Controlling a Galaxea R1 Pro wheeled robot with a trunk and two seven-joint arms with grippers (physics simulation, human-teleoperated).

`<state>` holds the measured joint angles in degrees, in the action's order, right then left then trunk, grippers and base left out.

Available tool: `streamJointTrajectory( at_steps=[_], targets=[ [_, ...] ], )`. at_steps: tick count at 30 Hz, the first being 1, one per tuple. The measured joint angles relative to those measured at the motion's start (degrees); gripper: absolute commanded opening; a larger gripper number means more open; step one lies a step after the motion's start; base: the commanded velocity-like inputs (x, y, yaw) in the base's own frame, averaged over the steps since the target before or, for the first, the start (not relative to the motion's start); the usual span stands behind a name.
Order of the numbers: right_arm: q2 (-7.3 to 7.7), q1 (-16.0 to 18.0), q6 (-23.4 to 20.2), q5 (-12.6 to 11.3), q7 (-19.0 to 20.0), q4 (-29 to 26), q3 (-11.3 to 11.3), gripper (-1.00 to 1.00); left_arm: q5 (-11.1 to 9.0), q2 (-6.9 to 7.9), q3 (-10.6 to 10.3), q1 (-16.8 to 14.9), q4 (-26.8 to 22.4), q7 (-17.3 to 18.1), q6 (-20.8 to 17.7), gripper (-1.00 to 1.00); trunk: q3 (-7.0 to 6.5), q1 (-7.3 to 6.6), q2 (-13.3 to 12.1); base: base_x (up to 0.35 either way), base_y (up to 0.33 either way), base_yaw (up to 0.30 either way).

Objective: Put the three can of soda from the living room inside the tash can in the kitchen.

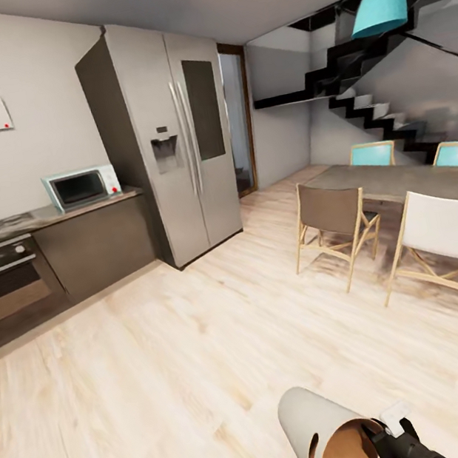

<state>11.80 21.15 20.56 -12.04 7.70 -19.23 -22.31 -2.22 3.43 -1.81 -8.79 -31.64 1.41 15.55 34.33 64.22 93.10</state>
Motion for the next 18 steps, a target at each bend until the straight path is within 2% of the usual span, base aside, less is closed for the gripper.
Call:
streamJointTrajectory(
  at_steps=[10, 18],
  targets=[
    [-0.01, 0.0, 0.0, 0.0, 0.0, 0.0, 0.0, -1.0, 0.0, 0.0, 0.0, 0.0, 0.0, 0.0, 0.0, 1.0, 0.0, 0.0, 0.0, 0.318, -0.071, -0.252],
    [0.0, 0.0, 0.0, 0.0, 0.0, 0.0, 0.0, -1.0, 0.0, 0.0, 0.0, 0.0, 0.0, 0.0, 0.0, 1.0, 0.0, 0.0, 0.0, 0.286, -0.143, -0.252]
  ],
)
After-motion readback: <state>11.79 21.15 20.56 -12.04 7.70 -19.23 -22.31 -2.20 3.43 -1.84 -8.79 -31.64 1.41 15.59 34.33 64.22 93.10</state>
